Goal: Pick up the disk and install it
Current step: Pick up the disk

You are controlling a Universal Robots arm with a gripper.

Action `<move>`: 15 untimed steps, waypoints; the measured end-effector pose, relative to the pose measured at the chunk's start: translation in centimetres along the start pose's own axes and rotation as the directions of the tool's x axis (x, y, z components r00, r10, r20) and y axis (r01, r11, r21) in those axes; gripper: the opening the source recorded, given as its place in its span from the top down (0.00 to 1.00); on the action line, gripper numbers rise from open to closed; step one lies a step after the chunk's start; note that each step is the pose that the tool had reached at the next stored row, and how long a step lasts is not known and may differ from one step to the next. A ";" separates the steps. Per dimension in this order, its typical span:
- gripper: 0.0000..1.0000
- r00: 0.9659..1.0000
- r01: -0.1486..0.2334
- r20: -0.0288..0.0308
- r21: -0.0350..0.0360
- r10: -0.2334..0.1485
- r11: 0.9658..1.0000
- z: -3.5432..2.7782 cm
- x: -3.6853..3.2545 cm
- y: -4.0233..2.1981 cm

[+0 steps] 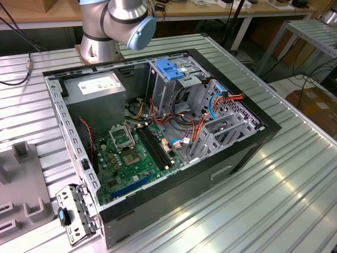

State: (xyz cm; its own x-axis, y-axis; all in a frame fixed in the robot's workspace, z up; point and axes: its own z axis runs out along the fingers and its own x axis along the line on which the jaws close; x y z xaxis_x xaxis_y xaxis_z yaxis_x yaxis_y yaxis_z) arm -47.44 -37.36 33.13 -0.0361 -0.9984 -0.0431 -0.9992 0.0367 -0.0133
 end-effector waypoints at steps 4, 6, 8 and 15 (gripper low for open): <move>0.63 1.000 0.000 0.000 0.000 0.000 1.000 -1.06 -0.05 -0.01; 0.63 1.000 0.000 0.000 0.000 0.000 1.000 -1.42 -0.06 -0.02; 0.63 1.000 0.000 0.000 0.000 0.000 1.000 -1.99 -0.08 -0.03; 0.63 1.000 0.000 0.000 0.000 0.000 1.000 -2.03 -0.09 -0.03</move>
State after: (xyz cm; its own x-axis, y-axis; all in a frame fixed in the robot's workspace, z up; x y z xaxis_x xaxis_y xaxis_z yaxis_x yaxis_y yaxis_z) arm -47.44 -37.36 35.17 -0.0364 -0.9984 -0.0432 -0.9992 0.0370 -0.0135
